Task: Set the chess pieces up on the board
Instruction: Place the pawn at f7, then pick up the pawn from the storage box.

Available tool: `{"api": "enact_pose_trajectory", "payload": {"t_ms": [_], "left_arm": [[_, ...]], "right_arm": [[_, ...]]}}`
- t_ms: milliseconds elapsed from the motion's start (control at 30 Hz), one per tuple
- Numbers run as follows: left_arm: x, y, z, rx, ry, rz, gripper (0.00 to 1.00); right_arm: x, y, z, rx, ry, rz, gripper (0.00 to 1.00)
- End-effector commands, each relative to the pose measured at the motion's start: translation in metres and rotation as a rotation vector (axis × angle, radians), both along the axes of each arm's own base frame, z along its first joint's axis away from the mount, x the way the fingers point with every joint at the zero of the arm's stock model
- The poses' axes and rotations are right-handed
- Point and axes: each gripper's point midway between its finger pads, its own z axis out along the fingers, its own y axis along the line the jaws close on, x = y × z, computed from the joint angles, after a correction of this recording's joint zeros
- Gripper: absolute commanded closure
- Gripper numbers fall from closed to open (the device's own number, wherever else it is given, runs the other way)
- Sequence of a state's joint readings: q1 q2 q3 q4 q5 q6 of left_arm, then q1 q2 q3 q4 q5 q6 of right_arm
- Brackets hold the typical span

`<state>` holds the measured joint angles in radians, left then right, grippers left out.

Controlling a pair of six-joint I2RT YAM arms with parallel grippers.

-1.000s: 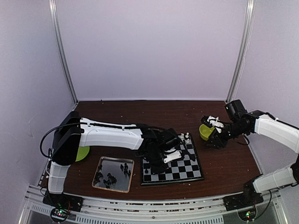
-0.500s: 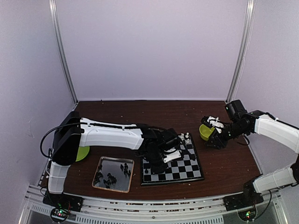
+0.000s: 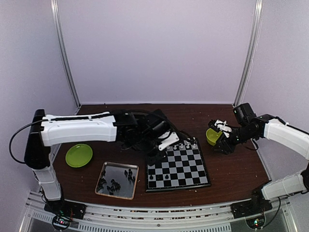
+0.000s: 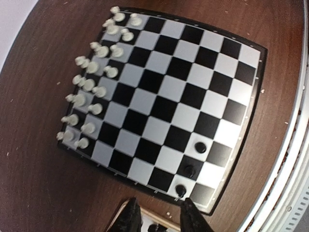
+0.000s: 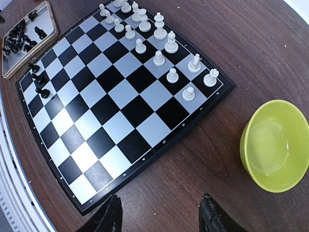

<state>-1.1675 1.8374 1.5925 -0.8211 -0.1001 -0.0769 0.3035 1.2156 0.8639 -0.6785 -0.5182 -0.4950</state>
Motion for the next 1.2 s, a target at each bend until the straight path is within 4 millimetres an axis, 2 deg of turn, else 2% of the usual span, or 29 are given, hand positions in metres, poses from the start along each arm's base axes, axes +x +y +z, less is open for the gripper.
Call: {"api": "enact_pose_trajectory", "payload": {"t_ms": [0, 167, 333, 600, 1000, 1167], "left_arm": [[0.026, 0.057, -0.008, 0.027, -0.006, 0.223, 0.71], [0.027, 0.108, -0.042, 0.035, 0.110, 0.361, 0.75], [0.026, 0.128, -0.065, 0.072, 0.148, 0.415, 0.76], [0.027, 0.137, -0.097, 0.151, 0.178, 0.446, 0.76], [0.019, 0.155, -0.104, 0.160, 0.185, 0.481, 0.74], [0.018, 0.154, -0.108, 0.159, 0.196, 0.472, 0.75]], "right_arm": [[0.003, 0.000, 0.007, -0.003, -0.032, 0.004, 0.46], [0.005, 0.001, 0.006, -0.003, -0.025, 0.003, 0.46], [0.006, 0.001, 0.002, -0.006, -0.012, -0.001, 0.46], [0.005, 0.000, 0.001, -0.016, -0.013, -0.003, 0.46], [0.005, -0.001, -0.001, -0.024, -0.008, -0.005, 0.46], [0.005, -0.001, -0.001, -0.025, -0.008, -0.005, 0.46]]}}
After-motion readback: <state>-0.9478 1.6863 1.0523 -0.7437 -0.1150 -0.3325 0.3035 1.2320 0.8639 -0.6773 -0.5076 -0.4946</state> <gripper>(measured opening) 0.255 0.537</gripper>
